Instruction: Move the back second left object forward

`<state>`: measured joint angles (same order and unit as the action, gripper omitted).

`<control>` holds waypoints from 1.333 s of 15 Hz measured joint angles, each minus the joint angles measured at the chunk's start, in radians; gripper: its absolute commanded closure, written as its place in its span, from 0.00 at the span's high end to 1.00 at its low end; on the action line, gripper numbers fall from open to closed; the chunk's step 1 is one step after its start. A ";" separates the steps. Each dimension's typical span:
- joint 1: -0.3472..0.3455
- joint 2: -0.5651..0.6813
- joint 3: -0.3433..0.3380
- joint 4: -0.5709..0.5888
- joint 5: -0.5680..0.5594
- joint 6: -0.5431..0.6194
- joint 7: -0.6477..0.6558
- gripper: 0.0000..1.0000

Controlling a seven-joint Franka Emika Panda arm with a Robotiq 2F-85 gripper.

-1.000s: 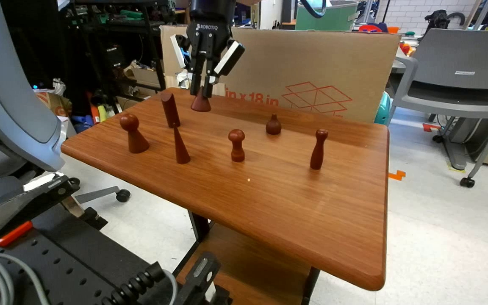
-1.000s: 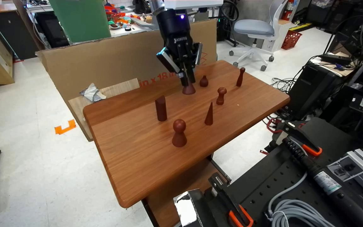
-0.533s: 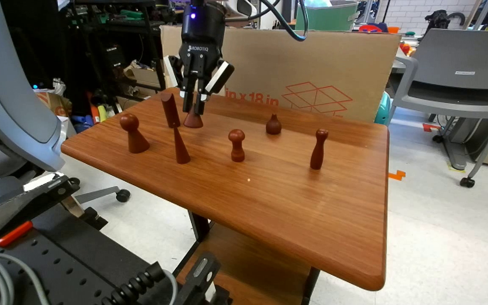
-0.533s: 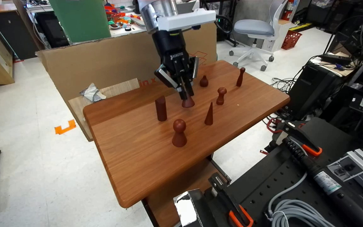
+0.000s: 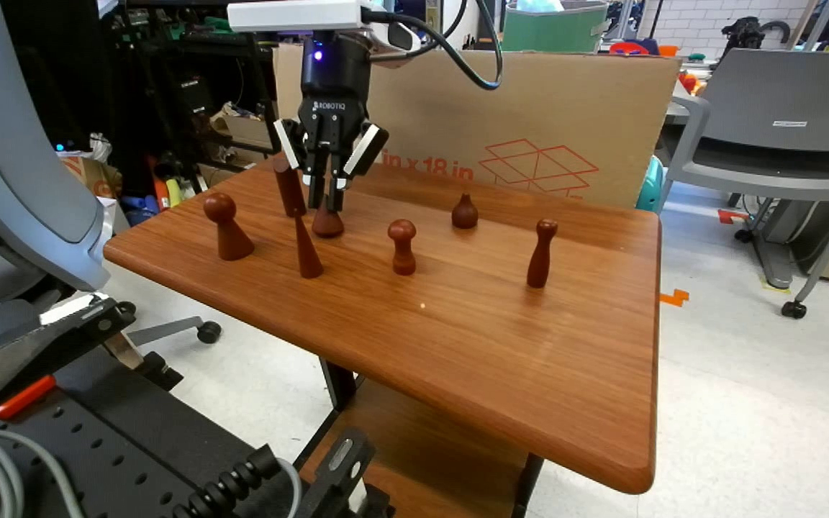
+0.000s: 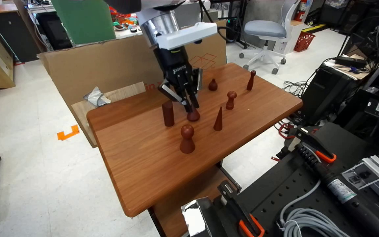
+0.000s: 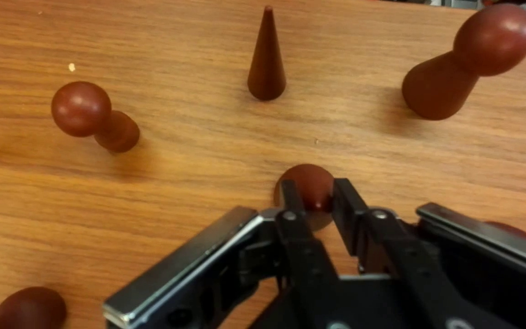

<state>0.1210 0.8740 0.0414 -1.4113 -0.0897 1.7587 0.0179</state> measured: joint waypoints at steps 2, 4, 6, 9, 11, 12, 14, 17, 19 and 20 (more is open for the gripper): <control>0.006 0.000 -0.002 0.002 -0.005 0.009 0.007 0.57; 0.008 0.000 -0.003 0.004 -0.005 0.012 0.012 0.71; 0.008 -0.003 -0.002 0.004 -0.005 0.021 0.012 0.86; 0.008 -0.041 0.007 -0.002 0.003 0.043 0.011 1.00; 0.008 -0.099 0.018 -0.022 0.016 0.065 0.011 1.00; 0.008 -0.136 0.024 -0.041 0.023 0.082 0.011 1.00; 0.008 -0.217 0.032 -0.094 0.035 0.124 0.011 1.00; 0.008 -0.329 0.036 -0.208 0.036 0.205 0.011 1.00; 0.008 -0.386 0.035 -0.283 0.035 0.245 0.011 1.00; 0.008 -0.404 0.034 -0.308 0.035 0.250 0.011 1.00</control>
<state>0.1287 0.4695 0.0757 -1.7191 -0.0544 2.0091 0.0291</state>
